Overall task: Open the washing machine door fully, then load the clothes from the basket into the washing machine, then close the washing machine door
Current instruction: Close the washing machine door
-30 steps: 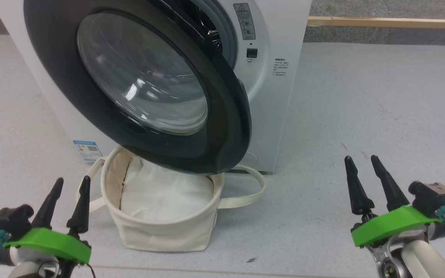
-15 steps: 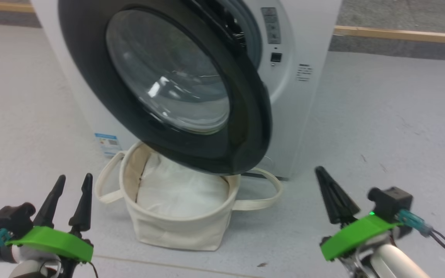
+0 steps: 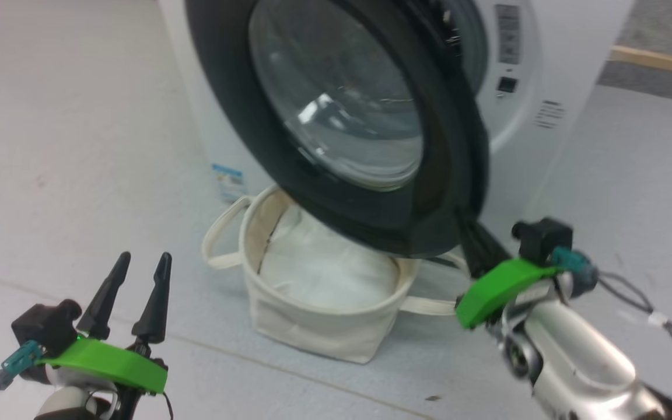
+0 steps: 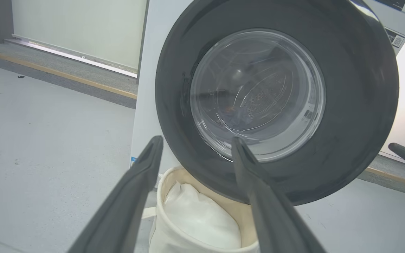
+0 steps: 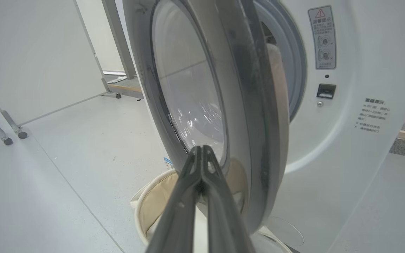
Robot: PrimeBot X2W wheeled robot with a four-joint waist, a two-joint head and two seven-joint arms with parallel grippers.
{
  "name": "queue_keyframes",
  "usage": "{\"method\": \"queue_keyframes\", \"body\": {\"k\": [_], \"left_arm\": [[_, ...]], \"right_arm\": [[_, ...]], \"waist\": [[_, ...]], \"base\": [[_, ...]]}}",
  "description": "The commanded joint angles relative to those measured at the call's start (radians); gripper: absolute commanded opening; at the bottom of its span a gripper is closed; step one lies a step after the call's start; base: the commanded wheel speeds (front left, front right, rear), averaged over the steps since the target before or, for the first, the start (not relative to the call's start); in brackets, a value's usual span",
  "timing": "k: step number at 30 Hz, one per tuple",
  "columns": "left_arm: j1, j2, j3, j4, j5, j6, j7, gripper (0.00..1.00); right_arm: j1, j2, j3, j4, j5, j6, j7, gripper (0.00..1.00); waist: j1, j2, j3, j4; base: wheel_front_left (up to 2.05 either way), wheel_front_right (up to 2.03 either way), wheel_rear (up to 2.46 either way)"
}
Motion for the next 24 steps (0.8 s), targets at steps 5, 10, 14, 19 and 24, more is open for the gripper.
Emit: {"method": "queue_keyframes", "body": {"k": [5, 10, 14, 19, 24], "left_arm": [[-0.046, 0.022, 0.034, -0.037, 0.006, -0.006, -0.012, 1.00], [-0.057, 0.020, 0.028, -0.039, 0.006, -0.006, -0.012, 1.00], [-0.062, 0.014, 0.017, -0.036, 0.007, -0.006, -0.012, 1.00], [-0.070, 0.014, 0.009, -0.039, 0.005, -0.006, -0.012, 1.00], [-0.084, 0.013, 0.015, -0.050, 0.000, -0.006, -0.012, 1.00]], "right_arm": [[-0.111, 0.007, -0.022, 0.055, -0.022, 0.000, -0.008, 0.00], [-0.150, 0.000, -0.137, 0.076, -0.057, 0.000, -0.008, 0.00], [-0.150, 0.007, -0.260, 0.089, -0.117, 0.000, -0.008, 0.00], [-0.171, 0.004, -0.383, 0.090, -0.178, 0.000, -0.008, 0.00], [-0.221, -0.015, -0.462, 0.091, -0.221, 0.000, -0.008, 0.00]], "waist": [[-0.0001, 0.0000, 0.059, 0.075], [-0.0001, 0.0000, 0.087, 0.092], [-0.0001, 0.0000, 0.100, 0.096], [-0.0001, 0.0000, 0.132, 0.097], [-0.0001, 0.0000, 0.185, 0.098]], "base": [[0.00, 0.00, 0.00], [0.00, 0.00, 0.00], [0.00, 0.00, 0.00], [0.00, 0.00, 0.00], [0.00, 0.00, 0.00]]}}
